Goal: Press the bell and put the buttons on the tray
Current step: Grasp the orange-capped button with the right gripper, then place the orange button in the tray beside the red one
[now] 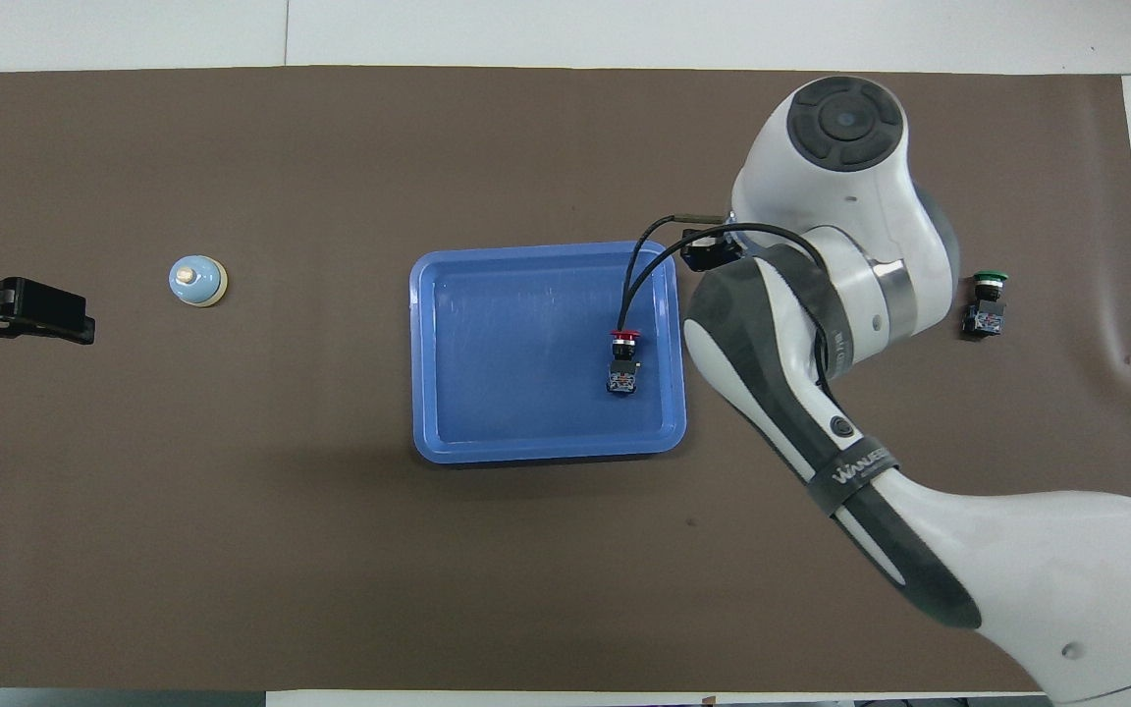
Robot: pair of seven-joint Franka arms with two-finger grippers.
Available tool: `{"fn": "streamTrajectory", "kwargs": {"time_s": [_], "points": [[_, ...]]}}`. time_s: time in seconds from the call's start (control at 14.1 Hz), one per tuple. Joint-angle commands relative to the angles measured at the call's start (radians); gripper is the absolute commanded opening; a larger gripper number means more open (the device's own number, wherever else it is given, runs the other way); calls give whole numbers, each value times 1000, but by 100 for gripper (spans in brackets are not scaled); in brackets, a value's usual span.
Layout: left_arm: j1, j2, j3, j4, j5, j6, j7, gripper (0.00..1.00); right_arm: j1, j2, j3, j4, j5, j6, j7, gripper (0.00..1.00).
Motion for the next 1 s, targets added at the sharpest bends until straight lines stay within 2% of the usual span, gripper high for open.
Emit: {"fn": "streamTrajectory", "kwargs": {"time_s": [0.0, 0.43, 0.64, 0.78, 0.92], "points": [[1, 0, 5, 5, -15, -13, -7, 100, 89, 18, -1, 32, 52, -7, 84, 0], [1, 0, 5, 5, -15, -13, -7, 100, 269, 90, -6, 12, 63, 117, 238, 0], [1, 0, 5, 5, -15, -13, -7, 100, 269, 88, -4, -72, 60, 207, 238, 0], [1, 0, 5, 5, -15, -13, -7, 100, 269, 62, -4, -171, 60, 299, 239, 0], [0, 0, 5, 5, -15, -13, -7, 100, 269, 53, -4, -201, 60, 312, 241, 0]]}}
